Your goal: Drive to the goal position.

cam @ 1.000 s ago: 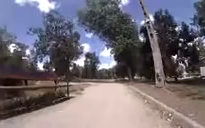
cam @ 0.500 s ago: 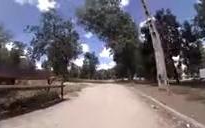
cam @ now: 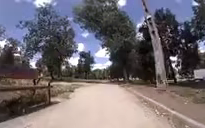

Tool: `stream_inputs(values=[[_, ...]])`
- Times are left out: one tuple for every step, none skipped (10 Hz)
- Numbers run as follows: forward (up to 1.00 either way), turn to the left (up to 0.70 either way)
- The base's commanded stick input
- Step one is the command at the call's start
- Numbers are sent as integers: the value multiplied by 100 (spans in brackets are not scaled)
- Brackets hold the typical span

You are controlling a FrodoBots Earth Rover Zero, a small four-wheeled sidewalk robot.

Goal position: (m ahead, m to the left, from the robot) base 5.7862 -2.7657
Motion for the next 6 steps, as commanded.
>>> stream_inputs(values=[[70,0],[70,0],[70,0],[70,0],[70,0],[70,0]])
